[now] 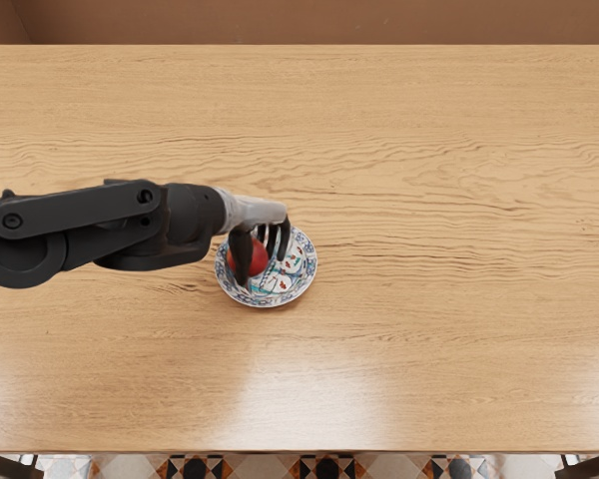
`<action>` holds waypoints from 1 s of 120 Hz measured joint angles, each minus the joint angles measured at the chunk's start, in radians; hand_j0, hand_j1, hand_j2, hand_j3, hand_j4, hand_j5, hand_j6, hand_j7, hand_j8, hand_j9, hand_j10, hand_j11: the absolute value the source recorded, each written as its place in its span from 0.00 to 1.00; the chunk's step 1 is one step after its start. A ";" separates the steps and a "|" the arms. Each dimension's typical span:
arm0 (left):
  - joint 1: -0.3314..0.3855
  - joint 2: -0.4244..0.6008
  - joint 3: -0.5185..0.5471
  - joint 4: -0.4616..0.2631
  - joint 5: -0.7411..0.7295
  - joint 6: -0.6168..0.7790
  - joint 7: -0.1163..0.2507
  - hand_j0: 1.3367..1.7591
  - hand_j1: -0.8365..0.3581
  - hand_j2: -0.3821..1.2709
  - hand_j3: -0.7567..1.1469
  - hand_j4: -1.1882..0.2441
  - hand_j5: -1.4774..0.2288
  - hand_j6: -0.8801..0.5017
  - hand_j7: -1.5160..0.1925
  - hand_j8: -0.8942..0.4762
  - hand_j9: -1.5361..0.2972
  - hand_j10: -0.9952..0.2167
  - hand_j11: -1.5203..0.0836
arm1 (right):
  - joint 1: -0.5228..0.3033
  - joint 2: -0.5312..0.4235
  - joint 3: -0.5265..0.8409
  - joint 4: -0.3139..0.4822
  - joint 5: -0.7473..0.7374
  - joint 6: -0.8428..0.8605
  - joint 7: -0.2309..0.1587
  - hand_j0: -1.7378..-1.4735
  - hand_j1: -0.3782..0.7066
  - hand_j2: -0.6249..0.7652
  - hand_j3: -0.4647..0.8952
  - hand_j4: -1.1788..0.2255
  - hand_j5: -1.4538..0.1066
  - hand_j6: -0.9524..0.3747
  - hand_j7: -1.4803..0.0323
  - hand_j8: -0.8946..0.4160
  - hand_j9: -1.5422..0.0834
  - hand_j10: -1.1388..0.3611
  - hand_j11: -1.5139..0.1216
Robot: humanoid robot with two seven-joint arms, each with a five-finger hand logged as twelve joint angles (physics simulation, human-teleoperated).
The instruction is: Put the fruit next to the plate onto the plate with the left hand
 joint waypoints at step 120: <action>0.111 0.512 -0.411 -0.003 -1.017 -0.322 0.000 0.76 0.98 0.23 0.40 0.82 0.86 0.63 0.88 0.64 0.83 0.81 0.94 | 0.000 0.000 0.000 0.000 0.000 0.000 0.000 0.30 0.05 0.45 0.34 0.83 0.92 0.71 0.96 0.67 0.94 0.75 0.91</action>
